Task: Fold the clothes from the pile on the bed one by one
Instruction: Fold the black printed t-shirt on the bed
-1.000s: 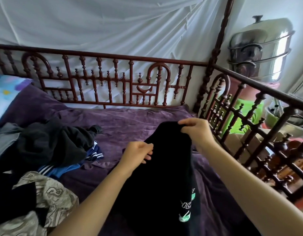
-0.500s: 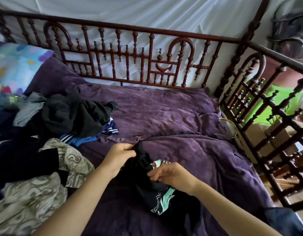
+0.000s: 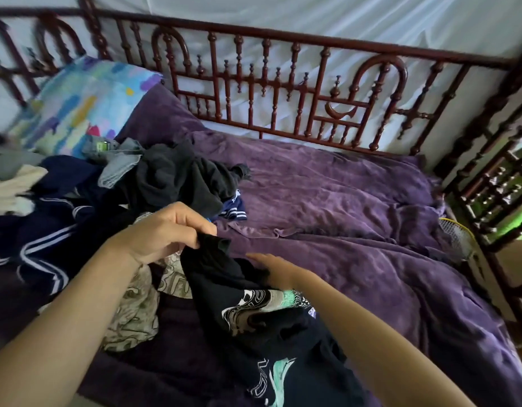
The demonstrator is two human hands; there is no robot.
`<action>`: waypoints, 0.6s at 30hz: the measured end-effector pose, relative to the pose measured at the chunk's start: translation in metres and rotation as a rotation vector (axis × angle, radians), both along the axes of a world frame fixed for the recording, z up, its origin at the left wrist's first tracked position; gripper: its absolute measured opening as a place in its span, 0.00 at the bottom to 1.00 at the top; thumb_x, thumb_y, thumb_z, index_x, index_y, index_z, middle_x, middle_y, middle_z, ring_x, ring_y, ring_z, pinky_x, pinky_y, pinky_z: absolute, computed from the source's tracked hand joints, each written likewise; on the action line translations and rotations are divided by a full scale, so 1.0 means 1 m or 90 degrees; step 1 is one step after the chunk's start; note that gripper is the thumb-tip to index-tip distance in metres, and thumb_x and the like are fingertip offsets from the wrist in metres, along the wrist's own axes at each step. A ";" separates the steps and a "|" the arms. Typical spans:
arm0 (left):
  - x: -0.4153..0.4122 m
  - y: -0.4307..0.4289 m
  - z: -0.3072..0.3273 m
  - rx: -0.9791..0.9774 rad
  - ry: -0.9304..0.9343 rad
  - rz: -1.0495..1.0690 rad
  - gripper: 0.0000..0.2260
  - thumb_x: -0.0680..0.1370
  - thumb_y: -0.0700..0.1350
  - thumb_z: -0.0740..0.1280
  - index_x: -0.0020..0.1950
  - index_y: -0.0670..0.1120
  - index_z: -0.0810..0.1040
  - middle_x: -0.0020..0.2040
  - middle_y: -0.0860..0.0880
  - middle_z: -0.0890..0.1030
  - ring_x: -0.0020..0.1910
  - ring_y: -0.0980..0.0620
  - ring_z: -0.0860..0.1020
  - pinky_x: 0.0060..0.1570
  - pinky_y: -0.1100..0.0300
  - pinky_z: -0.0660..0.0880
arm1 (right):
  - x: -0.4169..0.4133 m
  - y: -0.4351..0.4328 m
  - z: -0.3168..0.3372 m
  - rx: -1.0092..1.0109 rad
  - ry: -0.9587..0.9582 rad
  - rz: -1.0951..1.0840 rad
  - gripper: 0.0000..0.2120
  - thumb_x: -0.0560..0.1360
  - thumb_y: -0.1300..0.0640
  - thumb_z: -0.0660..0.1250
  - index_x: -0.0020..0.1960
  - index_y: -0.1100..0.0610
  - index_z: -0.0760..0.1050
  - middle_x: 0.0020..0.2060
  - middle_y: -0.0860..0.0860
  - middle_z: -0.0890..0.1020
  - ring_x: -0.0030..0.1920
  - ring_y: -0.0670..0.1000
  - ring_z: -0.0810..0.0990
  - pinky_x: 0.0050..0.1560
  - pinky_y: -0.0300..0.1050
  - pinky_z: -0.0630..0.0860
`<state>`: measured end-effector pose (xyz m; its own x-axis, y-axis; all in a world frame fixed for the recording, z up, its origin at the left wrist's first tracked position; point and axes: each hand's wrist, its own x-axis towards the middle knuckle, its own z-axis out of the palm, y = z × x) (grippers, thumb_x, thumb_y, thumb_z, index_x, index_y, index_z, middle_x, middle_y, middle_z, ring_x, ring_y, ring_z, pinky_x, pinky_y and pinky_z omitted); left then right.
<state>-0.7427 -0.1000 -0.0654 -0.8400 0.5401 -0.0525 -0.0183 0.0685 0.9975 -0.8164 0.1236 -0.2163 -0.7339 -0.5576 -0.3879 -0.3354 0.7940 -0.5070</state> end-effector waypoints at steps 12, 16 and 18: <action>-0.003 -0.025 0.003 0.049 0.103 -0.068 0.13 0.60 0.36 0.61 0.29 0.52 0.82 0.28 0.56 0.76 0.31 0.56 0.71 0.34 0.60 0.64 | -0.011 -0.043 -0.011 -0.123 -0.006 -0.109 0.29 0.74 0.63 0.68 0.72 0.55 0.63 0.67 0.57 0.71 0.66 0.55 0.71 0.61 0.38 0.65; -0.003 -0.029 0.008 0.104 0.093 -0.184 0.13 0.61 0.33 0.60 0.31 0.48 0.80 0.30 0.57 0.76 0.31 0.59 0.70 0.33 0.62 0.63 | -0.009 -0.066 0.010 -0.222 -0.085 -0.068 0.31 0.73 0.72 0.65 0.73 0.59 0.62 0.69 0.59 0.69 0.69 0.55 0.68 0.64 0.37 0.63; -0.002 -0.033 0.008 0.135 0.072 -0.231 0.19 0.60 0.25 0.53 0.32 0.45 0.77 0.32 0.56 0.75 0.31 0.59 0.69 0.37 0.67 0.67 | -0.008 -0.076 0.019 -0.225 -0.125 -0.013 0.34 0.71 0.76 0.62 0.73 0.58 0.61 0.70 0.58 0.68 0.70 0.56 0.67 0.67 0.44 0.65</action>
<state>-0.7447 -0.1327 -0.0569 -0.5884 0.7897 0.1736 0.0797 -0.1570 0.9844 -0.8247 0.0476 -0.1971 -0.6773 -0.6677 -0.3091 -0.1901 0.5646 -0.8032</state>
